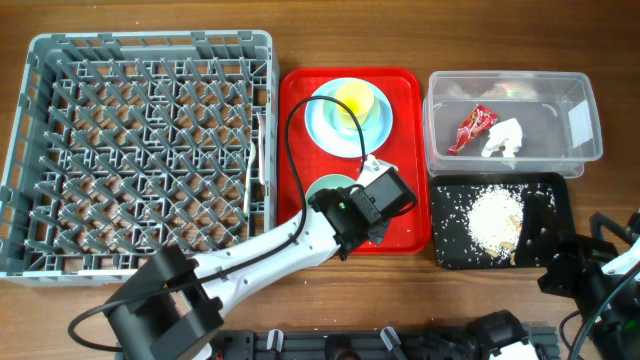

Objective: Sort waste into correct bins and load items into the dishwasher rack
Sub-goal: 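Move the left gripper to the green bowl and grasp its rim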

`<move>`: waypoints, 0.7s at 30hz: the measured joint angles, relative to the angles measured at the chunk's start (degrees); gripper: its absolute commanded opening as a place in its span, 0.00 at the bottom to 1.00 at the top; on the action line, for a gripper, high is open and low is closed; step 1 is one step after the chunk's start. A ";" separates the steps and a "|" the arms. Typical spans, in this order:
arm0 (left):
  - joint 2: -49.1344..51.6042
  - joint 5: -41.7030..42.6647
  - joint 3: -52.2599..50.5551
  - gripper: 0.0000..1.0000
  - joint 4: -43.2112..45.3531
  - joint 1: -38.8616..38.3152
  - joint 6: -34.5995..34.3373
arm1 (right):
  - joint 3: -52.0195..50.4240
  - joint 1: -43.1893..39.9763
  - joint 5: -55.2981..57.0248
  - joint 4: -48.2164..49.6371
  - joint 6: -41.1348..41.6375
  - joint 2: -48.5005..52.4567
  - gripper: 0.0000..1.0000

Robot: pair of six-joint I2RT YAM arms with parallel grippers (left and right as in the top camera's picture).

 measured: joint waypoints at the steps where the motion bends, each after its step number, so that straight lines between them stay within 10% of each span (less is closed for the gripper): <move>1: 0.44 -0.42 0.00 0.29 0.00 0.00 0.00 | 0.00 0.00 0.00 0.00 0.02 -0.02 1.00; 21: 7.02 -0.31 0.00 0.04 -0.50 -0.09 0.28 | 0.00 0.00 0.00 0.00 0.02 -0.02 1.00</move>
